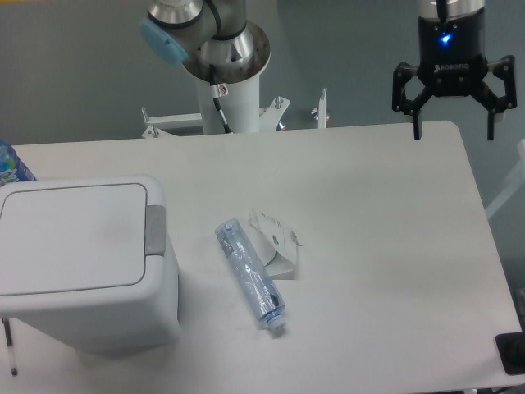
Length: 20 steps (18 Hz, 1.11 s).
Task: Open the trash can
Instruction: 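Move the open gripper toward the white trash can's lid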
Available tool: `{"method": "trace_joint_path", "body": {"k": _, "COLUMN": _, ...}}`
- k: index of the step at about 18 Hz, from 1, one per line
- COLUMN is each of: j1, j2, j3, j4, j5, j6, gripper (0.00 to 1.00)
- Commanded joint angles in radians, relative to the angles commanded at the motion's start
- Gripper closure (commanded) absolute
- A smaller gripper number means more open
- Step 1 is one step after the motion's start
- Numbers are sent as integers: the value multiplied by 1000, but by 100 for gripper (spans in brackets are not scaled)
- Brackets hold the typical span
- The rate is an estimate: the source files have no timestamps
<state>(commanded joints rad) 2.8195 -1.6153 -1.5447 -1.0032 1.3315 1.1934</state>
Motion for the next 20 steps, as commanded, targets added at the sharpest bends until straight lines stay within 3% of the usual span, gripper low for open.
{"method": "trace_joint_path", "body": {"k": 4, "j1": -31, "j2": 14, "j3": -9, "j4": 5, "j5": -2, "j6": -72, "gripper": 0}}
{"method": "trace_joint_path", "body": {"k": 8, "j1": -93, "j2": 8, "j3": -9, "j4": 63, "j5": 3, "j6": -210, "gripper": 0}}
{"method": "trace_joint_path", "body": {"k": 16, "j1": -239, "j2": -26, "j3": 24, "j4": 78, "j5": 0, "j6": -650, "gripper": 0}}
{"method": "trace_joint_path", "body": {"k": 20, "j1": -356, "j2": -54, "j3": 28, "j4": 77, "j5": -8, "j6": -927, "gripper": 0}}
